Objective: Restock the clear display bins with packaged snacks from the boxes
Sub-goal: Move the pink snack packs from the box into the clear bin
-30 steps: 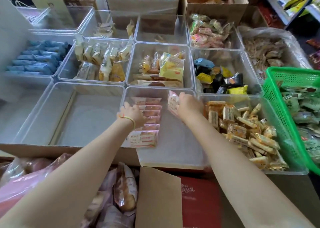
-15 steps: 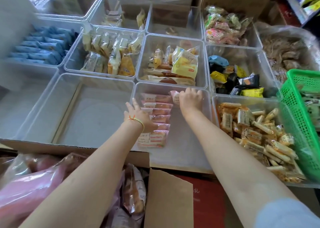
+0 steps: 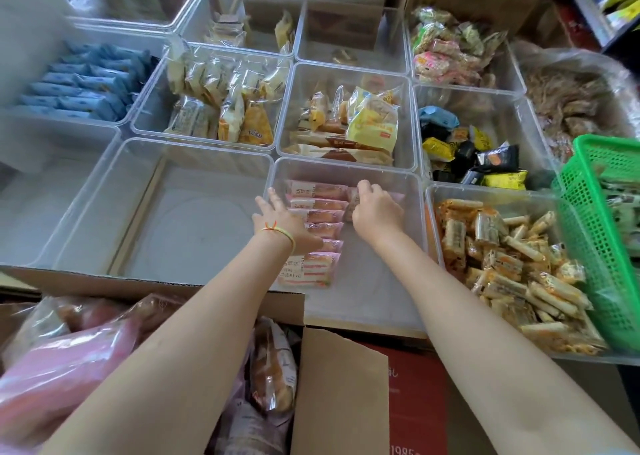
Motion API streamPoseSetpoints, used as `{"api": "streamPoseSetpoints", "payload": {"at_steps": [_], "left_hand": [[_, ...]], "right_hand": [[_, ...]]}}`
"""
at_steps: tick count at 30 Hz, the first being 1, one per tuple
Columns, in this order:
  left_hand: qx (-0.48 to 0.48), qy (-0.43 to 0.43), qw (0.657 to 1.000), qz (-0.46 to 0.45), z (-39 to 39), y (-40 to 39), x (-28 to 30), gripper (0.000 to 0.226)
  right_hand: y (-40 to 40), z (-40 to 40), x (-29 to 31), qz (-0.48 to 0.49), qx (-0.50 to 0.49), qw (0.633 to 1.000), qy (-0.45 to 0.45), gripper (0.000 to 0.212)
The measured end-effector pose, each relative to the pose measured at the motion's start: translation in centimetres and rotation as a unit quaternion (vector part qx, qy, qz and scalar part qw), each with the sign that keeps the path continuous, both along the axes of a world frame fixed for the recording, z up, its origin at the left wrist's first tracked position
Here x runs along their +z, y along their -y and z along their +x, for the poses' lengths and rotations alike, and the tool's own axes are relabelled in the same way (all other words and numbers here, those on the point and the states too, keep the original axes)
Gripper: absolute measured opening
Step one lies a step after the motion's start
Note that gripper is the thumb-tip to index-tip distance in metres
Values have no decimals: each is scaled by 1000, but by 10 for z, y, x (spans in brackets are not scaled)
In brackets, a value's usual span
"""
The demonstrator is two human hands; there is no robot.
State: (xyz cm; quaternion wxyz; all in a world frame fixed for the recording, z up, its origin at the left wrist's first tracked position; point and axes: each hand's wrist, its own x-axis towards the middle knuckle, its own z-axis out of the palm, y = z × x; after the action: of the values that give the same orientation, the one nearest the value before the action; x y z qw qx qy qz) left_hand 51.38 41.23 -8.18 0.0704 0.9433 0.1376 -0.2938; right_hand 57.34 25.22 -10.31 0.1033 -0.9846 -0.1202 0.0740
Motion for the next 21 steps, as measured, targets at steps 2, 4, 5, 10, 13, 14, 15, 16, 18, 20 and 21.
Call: {"api": "streamPoseSetpoints", "payload": {"at_steps": [2, 4, 5, 10, 13, 14, 15, 16, 18, 20, 21], "left_hand": [[7, -2, 1000, -26, -3, -5, 9, 66], [8, 18, 997, -69, -11, -12, 29, 49], [11, 47, 995, -93, -20, -14, 41, 43], [36, 299, 938, -172, -100, -11, 99, 25], [23, 349, 923, -161, -154, -20, 101, 25], [20, 347, 924, -161, -168, -25, 98, 28], [18, 342, 925, -163, -179, -30, 94, 31], [13, 337, 927, -166, -188, -35, 92, 32], [-7, 309, 936, -170, -204, -43, 89, 29], [-30, 292, 939, -177, -217, -54, 86, 25], [-33, 293, 939, -177, -224, -60, 85, 24]], "right_hand": [[-2, -26, 16, 76, -8, 997, -15, 19], [-3, -56, 31, 130, -16, 990, -43, 17], [-4, -70, 39, 153, -24, 986, -54, 17], [-7, -138, 64, 298, -91, 942, -127, 21], [-14, -183, 65, 323, -95, 924, -182, 23], [-18, -196, 65, 320, -91, 922, -196, 23], [-22, -209, 66, 323, -87, 919, -211, 23], [-26, -221, 67, 328, -79, 913, -228, 23], [-36, -242, 71, 318, -41, 911, -258, 24], [-47, -261, 73, 300, -14, 913, -277, 22], [-53, -270, 74, 299, -12, 912, -281, 20]]}}
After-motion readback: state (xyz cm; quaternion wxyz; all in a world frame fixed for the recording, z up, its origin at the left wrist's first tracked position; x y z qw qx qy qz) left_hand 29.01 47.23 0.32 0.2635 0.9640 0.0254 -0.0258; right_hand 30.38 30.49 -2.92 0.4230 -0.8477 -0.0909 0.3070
